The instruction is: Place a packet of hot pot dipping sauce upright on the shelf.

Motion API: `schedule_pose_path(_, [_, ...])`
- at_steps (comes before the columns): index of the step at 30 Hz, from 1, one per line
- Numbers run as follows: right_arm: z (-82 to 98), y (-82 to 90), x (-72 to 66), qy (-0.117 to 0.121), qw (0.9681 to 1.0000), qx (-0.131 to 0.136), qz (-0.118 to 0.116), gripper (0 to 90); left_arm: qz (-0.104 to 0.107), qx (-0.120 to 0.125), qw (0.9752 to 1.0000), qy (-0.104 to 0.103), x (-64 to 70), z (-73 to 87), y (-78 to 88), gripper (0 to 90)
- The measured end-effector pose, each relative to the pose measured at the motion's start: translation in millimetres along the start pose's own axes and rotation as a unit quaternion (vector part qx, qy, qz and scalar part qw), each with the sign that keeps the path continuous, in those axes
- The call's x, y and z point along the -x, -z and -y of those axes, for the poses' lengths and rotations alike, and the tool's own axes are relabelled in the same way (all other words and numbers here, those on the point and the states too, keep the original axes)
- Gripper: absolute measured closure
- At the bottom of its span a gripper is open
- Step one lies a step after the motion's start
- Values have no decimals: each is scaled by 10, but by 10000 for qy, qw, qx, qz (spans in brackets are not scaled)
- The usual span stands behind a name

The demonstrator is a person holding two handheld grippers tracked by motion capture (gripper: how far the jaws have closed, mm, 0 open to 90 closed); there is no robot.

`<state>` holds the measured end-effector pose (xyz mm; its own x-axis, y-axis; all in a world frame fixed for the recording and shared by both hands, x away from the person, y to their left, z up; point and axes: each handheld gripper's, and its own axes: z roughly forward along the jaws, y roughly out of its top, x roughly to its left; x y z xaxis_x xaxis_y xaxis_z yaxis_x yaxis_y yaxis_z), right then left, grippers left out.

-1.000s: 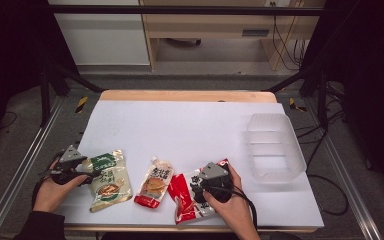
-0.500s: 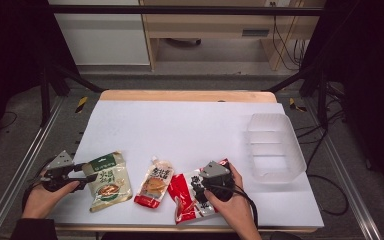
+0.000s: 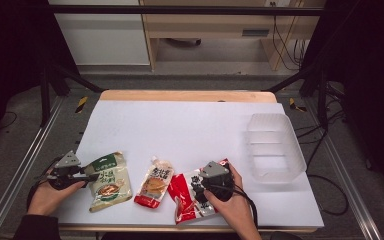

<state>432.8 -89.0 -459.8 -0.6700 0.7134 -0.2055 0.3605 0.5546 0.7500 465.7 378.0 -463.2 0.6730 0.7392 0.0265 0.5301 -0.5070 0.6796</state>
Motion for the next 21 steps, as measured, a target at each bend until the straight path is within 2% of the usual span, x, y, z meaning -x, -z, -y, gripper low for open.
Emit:
schedule_pose_path(2, [0,-1,-3,-2,10000,-6,-3,105,-31,-36,10000,6,-7,-5,0,636])
schedule_pose_path(3, [-3,-1,-8,-11,10000,0,-5,105,-78,-49,9999,47,-16,-10,-8,706])
schedule_pose_path(7, [-7,2,-8,13,10000,2,-2,104,-178,-60,9998,54,-28,-15,-7,808])
schedule_pose_path(8, [-7,1,-9,14,10000,-2,2,104,-207,-53,9997,93,-39,-12,-2,808])
schedule_pose_path(9, [-6,-1,-9,12,10000,-7,1,104,-214,-49,9997,125,-49,-8,1,853])
schedule_pose_path(15, [-3,6,1,12,10000,-8,19,103,-214,-25,9997,144,-63,-22,69,890])
schedule_pose_path(18, [-4,13,2,13,10000,8,26,103,-209,90,9994,270,-77,-29,128,900])
schedule_pose_path(21, [-3,12,8,-4,10000,5,22,103,-261,257,9990,252,-49,-85,249,900])
